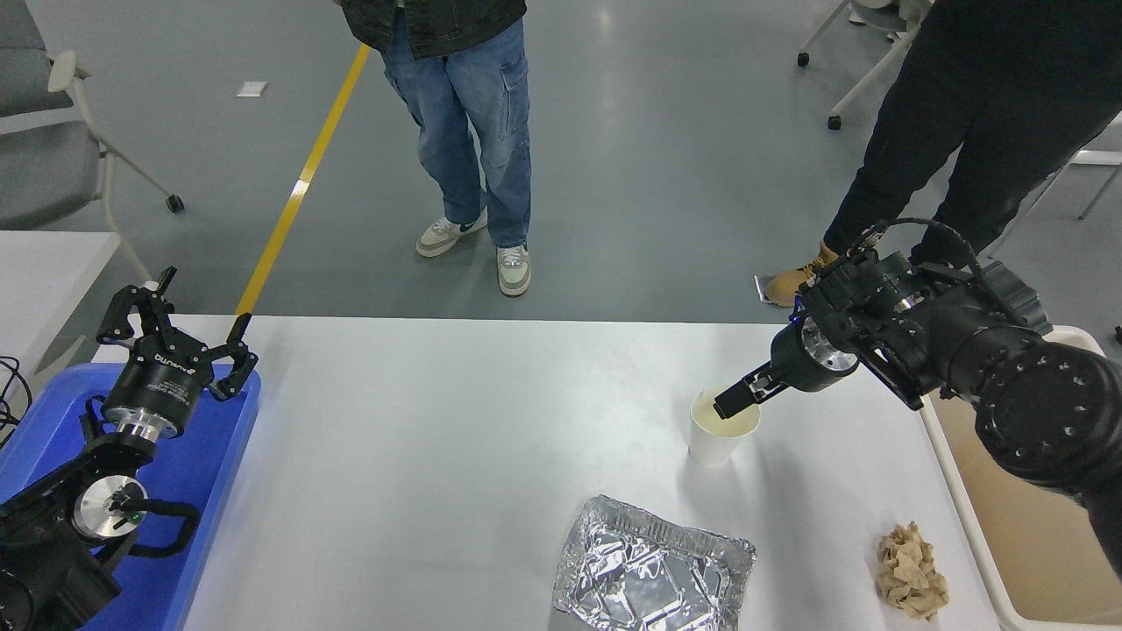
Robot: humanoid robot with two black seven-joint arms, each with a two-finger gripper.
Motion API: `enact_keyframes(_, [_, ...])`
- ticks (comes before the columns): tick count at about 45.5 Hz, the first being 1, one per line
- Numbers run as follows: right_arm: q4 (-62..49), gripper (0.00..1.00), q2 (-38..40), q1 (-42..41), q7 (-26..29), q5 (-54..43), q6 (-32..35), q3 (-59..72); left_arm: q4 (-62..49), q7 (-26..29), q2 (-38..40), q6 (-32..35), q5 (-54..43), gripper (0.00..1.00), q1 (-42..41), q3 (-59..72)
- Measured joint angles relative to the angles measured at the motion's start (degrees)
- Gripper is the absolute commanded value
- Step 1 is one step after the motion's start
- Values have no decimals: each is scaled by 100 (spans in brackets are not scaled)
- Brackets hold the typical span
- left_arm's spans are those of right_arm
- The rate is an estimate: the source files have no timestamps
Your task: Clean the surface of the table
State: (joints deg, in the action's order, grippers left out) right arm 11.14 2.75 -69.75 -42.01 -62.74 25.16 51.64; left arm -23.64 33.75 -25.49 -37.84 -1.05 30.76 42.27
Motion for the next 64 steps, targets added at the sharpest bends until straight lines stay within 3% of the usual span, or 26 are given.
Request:
enact_keyframes(21, [-271, 79, -22, 268, -7, -2, -177, 18, 0, 0, 0, -2, 0, 100, 0, 0])
enact_keyframes(25, [-283, 69, -32, 290, -15, -2, -214, 18, 0, 0, 0, -2, 0, 100, 0, 0])
enact_keyframes(31, [-293, 44, -45, 325, -28, -2, -283, 17, 0, 0, 0, -1, 0, 100, 0, 0])
enact_keyframes(46, [-302, 0, -105, 356, -54, -5, -375, 73, 0, 0, 0, -1, 0, 100, 0, 0])
enact_keyframes(64, [-305, 0, -130, 340, -117, -9, -394, 99, -1, 0, 0, -1, 0, 100, 0, 0])
